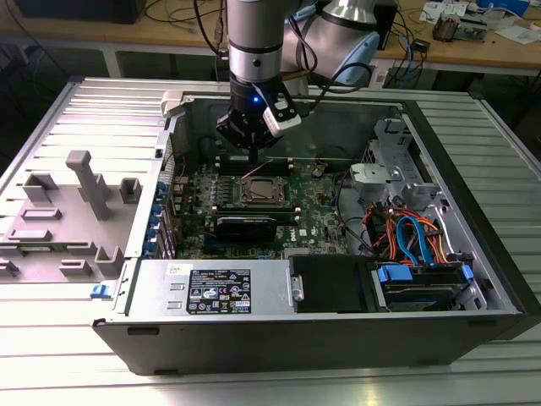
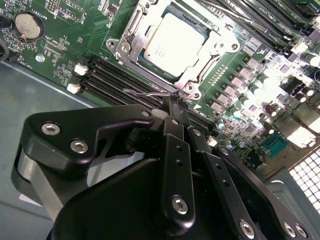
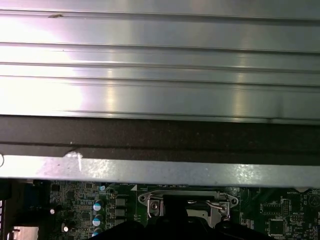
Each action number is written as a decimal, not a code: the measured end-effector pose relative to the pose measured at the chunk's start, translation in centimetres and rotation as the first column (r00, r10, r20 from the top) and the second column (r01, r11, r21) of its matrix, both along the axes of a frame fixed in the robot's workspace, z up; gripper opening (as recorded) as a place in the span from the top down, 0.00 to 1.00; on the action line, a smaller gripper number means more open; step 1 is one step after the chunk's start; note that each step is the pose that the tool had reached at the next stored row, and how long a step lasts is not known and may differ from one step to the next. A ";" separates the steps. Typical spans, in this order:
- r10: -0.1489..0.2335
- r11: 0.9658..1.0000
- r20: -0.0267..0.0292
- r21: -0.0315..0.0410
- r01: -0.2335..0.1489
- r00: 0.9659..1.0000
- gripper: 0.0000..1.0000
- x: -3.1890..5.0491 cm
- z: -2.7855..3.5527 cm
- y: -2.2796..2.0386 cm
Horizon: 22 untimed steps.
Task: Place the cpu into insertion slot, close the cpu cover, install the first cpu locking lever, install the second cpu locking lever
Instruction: 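Install the first cpu locking lever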
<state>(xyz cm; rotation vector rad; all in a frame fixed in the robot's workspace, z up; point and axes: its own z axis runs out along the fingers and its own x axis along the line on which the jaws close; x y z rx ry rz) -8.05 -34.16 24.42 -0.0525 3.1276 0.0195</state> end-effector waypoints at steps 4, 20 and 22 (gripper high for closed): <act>0.000 1.000 0.000 0.000 0.000 1.000 0.89 0.00 -0.09 0.00; 0.001 1.000 0.000 -0.013 -0.001 1.000 0.89 2.69 -2.11 1.22; 0.001 1.000 0.000 -0.013 -0.001 1.000 0.89 3.43 -2.85 1.22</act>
